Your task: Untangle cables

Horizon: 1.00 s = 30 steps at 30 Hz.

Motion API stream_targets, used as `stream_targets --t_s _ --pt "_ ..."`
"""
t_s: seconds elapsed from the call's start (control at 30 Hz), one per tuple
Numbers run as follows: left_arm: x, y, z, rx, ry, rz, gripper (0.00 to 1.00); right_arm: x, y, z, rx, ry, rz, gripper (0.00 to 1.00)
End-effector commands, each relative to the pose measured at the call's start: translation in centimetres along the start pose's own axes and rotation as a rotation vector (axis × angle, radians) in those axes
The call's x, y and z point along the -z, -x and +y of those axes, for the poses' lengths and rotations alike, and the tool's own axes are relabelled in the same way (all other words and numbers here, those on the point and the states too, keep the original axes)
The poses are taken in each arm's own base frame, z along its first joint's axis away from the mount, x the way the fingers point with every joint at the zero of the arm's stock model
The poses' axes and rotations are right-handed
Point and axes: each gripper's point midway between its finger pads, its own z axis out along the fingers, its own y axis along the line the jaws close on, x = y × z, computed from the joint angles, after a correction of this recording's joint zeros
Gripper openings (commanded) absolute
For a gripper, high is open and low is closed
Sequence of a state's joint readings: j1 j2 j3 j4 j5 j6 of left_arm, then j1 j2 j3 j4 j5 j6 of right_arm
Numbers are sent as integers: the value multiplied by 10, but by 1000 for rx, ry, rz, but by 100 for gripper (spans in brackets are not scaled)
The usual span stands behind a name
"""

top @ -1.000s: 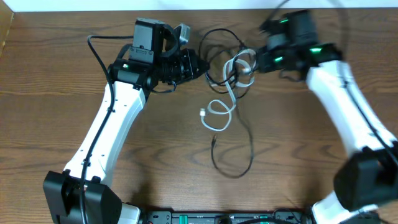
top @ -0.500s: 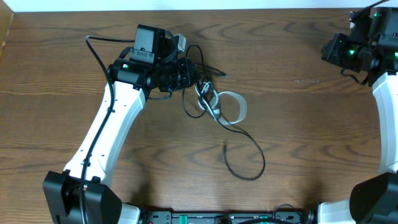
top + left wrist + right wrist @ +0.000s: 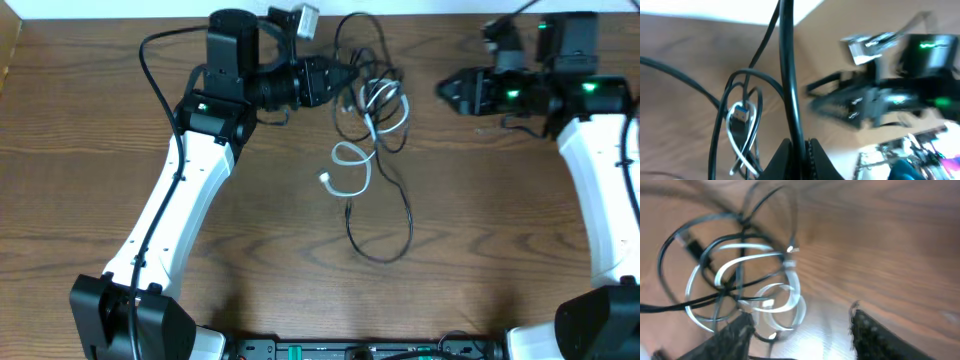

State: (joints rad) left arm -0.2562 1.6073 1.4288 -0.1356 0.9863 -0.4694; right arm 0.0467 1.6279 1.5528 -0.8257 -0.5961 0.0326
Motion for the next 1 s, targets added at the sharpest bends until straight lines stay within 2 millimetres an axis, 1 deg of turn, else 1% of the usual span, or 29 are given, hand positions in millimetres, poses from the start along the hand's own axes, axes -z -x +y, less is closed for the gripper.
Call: stream_targets --t_s 0.0,0.07,0.17,0.2,0.23,0.3,0.43,0.5,0.67,0.8,0.9,0.97 --pt "5 -3 -31 25 -144 52 8 -7 1 38 96 148 0 64" --pt "5 -3 -30 26 -143 52 8 -9 3 55 88 207 -6 64" --pt "5 -3 -30 26 -143 52 7 -13 9 68 -9 232 -16 63" --pt "5 -3 -31 26 -144 52 7 -14 11 67 -50 222 -18 61" --pt "5 -3 -30 26 -143 52 7 -16 13 63 -137 189 -20 60" --pt "5 -3 -30 26 -143 52 7 -19 14 59 -221 151 -23 58" --pt "5 -3 -30 26 -143 52 8 -32 11 55 -317 70 -18 57" --pt "5 -3 -30 26 -143 52 8 -39 10 56 -340 49 -17 57" --pt "5 -4 -30 26 -143 52 8 -57 7 64 -371 62 0 57" --pt "5 -4 -30 32 -142 56 7 -69 6 61 -408 35 1 55" --pt "4 -5 -30 36 -141 59 7 -79 9 59 -424 33 -12 49" --pt "4 -6 -30 38 -141 61 7 -87 11 58 -426 40 -18 41"
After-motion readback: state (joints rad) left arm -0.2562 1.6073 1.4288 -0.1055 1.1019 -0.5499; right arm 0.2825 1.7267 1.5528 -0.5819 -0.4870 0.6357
